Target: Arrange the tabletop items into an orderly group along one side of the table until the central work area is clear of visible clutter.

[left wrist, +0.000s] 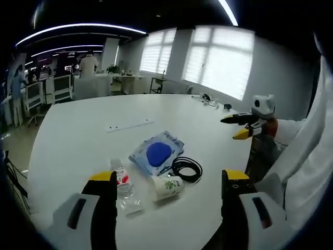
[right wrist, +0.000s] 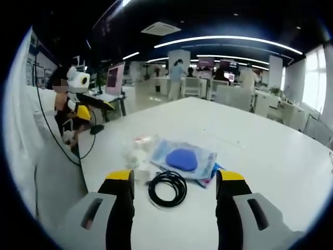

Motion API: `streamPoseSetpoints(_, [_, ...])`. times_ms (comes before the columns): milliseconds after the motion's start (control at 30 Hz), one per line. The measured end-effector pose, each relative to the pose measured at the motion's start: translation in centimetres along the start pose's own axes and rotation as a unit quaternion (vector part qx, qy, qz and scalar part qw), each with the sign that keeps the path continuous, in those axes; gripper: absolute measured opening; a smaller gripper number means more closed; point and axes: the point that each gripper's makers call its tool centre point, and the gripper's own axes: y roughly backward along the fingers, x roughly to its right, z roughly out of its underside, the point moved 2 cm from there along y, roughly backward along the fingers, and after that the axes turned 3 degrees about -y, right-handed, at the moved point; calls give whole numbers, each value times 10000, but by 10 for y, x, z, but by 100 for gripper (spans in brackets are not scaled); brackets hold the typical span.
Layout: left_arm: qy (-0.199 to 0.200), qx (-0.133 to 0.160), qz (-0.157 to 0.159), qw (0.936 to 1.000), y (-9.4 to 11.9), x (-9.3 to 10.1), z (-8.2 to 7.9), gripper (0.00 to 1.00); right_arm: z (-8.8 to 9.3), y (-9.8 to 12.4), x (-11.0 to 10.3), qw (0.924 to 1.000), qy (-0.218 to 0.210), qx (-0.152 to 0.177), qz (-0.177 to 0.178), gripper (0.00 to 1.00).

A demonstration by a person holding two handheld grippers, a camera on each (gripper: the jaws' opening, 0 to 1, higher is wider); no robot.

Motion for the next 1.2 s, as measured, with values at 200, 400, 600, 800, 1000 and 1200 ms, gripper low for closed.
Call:
streamPoseSetpoints(200, [-2,16,39,10000,-10,-3,-4,84,0,-11,5,10000,-4,-16,-12,60])
streamPoseSetpoints(400, [4,-4,70,10000,-19,-6,-4,84,3,-23,9,9999,-94,-42,-41,60])
streamPoseSetpoints(600, [51,-42,81,9999,-26,-10,-2,83,6,-31,14,9999,-130,-71,-35,59])
streamPoseSetpoints(800, [90,-81,98,9999,-35,-14,1,83,8,-41,20,9998,-163,-109,-19,56])
streamPoseSetpoints(1000, [116,-94,119,9998,-44,-18,1,82,10,-52,24,9997,-202,-120,-29,54])
streamPoseSetpoints(1200, [139,-96,152,9997,-51,-20,0,82,12,-63,30,9996,-262,-124,-3,52])
